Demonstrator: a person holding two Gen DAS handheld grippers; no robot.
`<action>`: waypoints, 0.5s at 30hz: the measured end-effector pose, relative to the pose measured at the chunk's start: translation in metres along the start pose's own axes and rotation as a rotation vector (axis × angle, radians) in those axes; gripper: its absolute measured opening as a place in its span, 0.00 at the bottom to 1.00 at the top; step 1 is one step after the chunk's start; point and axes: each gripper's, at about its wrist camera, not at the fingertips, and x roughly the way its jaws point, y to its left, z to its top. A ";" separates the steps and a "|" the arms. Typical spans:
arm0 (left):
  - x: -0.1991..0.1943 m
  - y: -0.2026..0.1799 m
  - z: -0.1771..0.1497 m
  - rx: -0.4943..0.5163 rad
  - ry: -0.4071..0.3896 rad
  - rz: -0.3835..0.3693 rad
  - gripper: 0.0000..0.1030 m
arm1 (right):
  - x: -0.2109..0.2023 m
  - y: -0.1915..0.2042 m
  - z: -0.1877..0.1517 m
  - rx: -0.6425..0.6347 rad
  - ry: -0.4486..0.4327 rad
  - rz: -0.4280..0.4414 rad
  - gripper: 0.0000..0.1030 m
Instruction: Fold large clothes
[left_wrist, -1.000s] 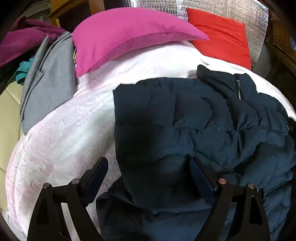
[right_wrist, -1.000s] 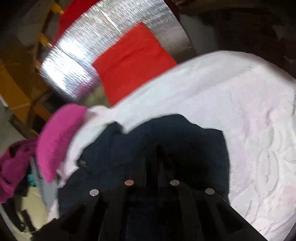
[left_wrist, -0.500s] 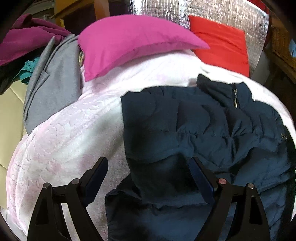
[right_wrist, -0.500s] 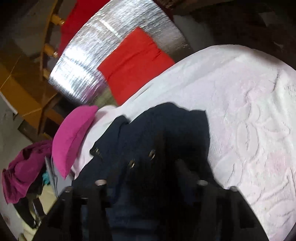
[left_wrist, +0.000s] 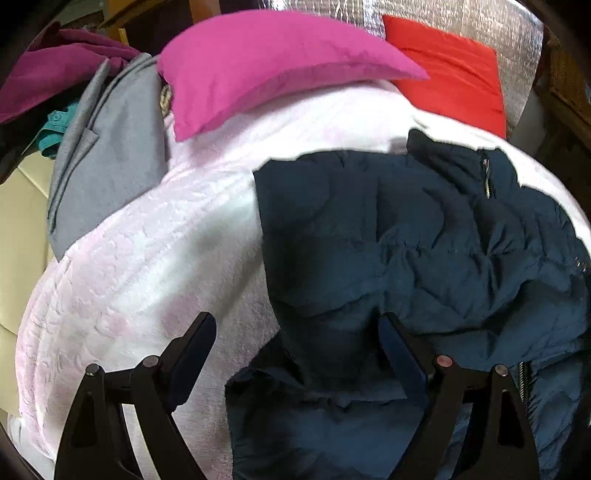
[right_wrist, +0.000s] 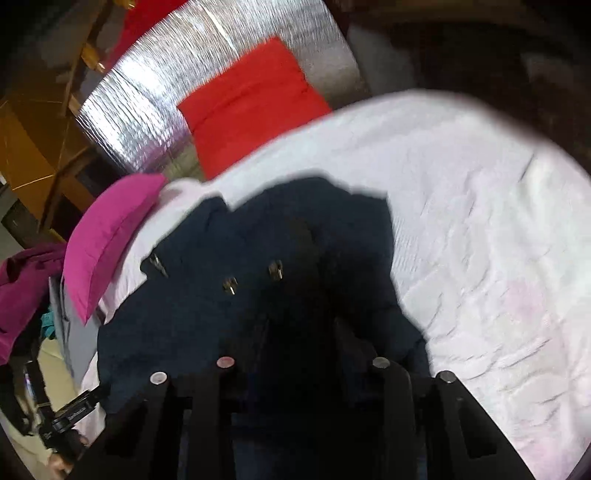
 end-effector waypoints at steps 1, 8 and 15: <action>-0.003 0.001 0.001 -0.005 -0.011 -0.006 0.87 | -0.005 0.006 0.004 -0.017 -0.027 0.016 0.36; -0.004 0.005 0.003 -0.008 -0.027 -0.008 0.87 | 0.014 0.046 -0.007 -0.120 0.063 0.080 0.36; 0.016 -0.005 -0.006 0.048 0.050 0.021 0.87 | 0.051 0.030 -0.022 -0.079 0.216 0.076 0.36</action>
